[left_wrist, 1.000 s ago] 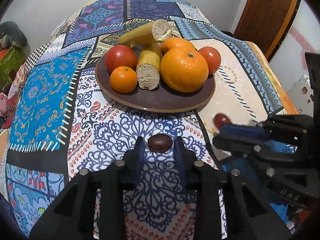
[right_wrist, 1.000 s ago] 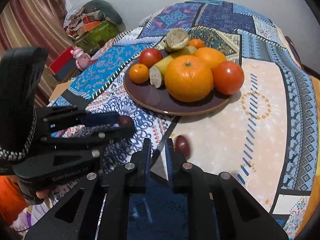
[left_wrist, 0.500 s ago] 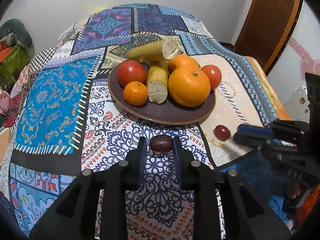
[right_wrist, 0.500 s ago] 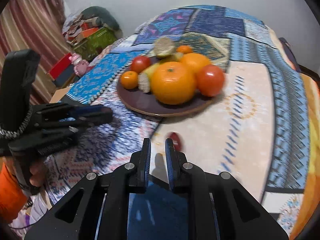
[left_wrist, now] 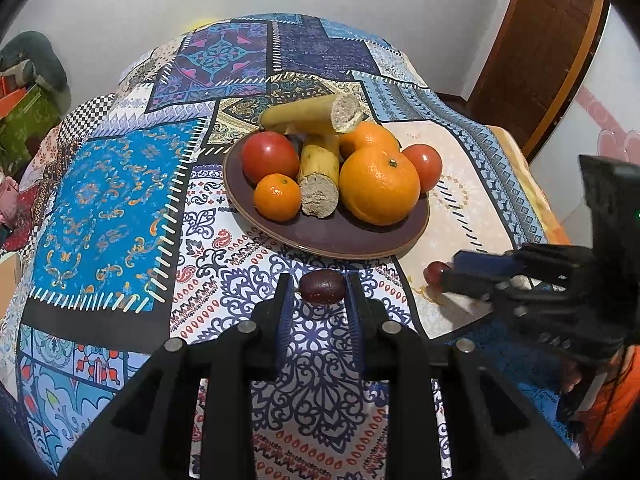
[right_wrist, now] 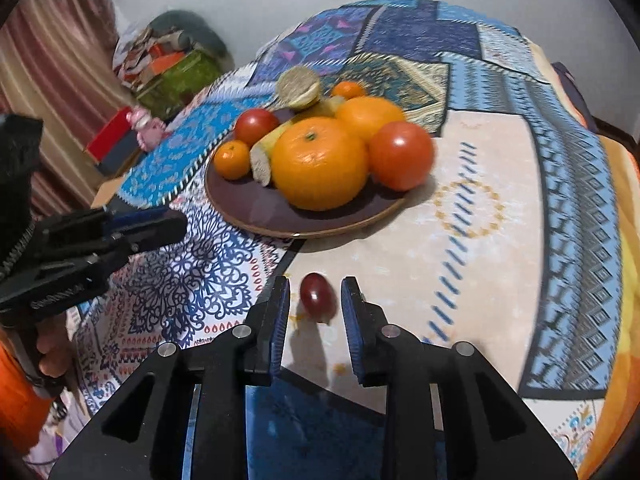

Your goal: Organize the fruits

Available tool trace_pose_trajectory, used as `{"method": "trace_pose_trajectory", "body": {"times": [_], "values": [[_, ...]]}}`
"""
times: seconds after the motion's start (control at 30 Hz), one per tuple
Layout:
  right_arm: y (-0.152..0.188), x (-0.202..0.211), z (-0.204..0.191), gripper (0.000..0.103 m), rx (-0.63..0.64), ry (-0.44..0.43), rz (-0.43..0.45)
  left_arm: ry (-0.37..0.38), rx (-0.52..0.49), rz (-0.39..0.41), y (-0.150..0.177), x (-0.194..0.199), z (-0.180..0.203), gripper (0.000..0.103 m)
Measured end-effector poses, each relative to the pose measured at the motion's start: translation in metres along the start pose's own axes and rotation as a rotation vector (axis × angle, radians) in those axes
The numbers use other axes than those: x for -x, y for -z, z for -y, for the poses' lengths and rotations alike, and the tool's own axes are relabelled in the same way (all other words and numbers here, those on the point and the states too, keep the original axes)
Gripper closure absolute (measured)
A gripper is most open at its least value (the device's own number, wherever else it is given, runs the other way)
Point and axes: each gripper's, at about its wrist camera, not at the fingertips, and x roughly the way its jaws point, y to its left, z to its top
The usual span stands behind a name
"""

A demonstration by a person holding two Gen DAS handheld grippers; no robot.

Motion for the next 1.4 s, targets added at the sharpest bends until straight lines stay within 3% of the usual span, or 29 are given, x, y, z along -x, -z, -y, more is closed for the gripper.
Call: {"method": "trace_pose_trajectory", "body": {"times": [0.2,0.57,0.97,1.07,1.2,1.4], "values": [[0.001,-0.008,-0.002,0.086,0.015,0.016,-0.016,-0.002,0.006,0.011,-0.003,0.002,-0.003,0.078],[-0.029,0.005,-0.018,0.086,0.046,0.002,0.088,0.006,0.015,0.046,-0.028,0.003,-0.007,0.078],[-0.043,-0.025,-0.032,0.086,0.068,-0.005,0.06,0.027,0.018,-0.014,-0.039,-0.029,-0.01,0.078],[-0.043,-0.028,-0.031,0.084,0.06,-0.002,0.049,0.037,0.029,-0.029,-0.038,-0.033,-0.012,0.076],[-0.041,-0.027,-0.03,0.083,0.046,-0.005,0.044,0.038,0.047,-0.018,-0.036,-0.032,-0.015,0.063],[-0.04,-0.004,-0.03,0.081,0.037,-0.011,0.084,0.005,0.044,0.05,-0.03,-0.005,-0.014,0.063]]}}
